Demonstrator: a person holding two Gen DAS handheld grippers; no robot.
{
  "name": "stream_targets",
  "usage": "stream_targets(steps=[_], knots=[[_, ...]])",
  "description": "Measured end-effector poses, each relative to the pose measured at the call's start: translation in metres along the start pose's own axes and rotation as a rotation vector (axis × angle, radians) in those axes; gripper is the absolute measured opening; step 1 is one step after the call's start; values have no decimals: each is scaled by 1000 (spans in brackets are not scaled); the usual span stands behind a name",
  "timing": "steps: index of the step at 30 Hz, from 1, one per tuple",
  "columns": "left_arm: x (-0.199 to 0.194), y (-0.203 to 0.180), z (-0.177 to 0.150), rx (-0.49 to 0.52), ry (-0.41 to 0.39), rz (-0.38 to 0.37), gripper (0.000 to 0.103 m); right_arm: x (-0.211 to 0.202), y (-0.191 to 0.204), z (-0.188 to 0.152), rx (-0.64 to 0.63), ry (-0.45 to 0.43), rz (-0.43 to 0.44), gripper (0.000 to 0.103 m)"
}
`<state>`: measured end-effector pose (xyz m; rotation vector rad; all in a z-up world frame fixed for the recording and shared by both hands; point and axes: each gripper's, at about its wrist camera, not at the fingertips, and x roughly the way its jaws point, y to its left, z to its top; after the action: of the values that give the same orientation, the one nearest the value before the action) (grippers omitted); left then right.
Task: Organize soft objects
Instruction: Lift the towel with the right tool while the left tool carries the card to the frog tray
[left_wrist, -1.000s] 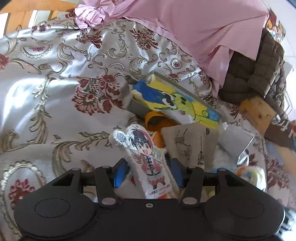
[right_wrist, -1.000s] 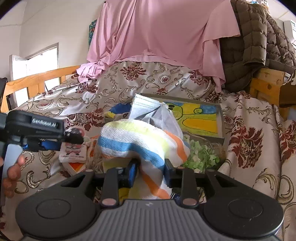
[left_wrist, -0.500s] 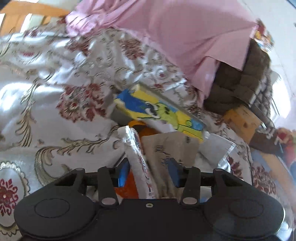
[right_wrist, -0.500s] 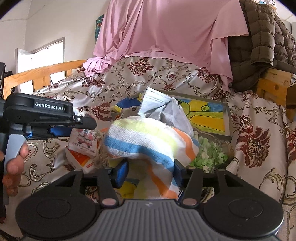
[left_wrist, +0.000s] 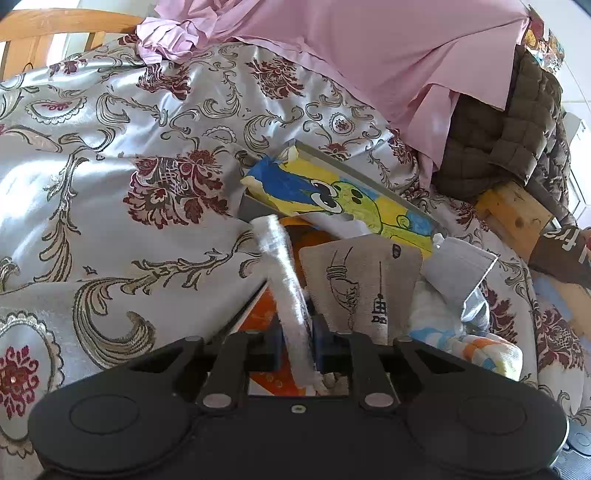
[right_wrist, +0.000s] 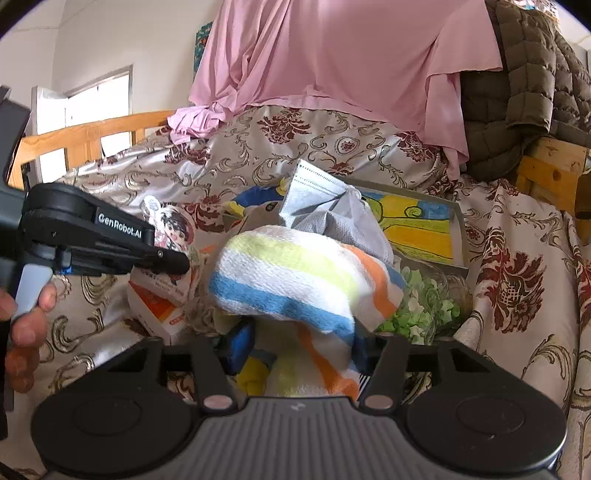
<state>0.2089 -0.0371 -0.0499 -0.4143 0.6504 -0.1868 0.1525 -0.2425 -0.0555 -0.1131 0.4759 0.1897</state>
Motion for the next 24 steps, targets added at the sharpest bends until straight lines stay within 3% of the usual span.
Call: stream_targets(steps=[1,4,14,24], knots=[[-2,-1,-1,-2,-2,-1,13,-1,-1,0,9,-2,4,30],[-9,-4,-4,-6,-6,-4,12,-5,-6,2,33,-9,11,21],[-48,-16,-8,-28,-56,-66,11,-42,-12,8,60,-94,59,18],[-82,-21,-2,-38,-105,-102,11,-88,-23,19,136,-304,113,18]])
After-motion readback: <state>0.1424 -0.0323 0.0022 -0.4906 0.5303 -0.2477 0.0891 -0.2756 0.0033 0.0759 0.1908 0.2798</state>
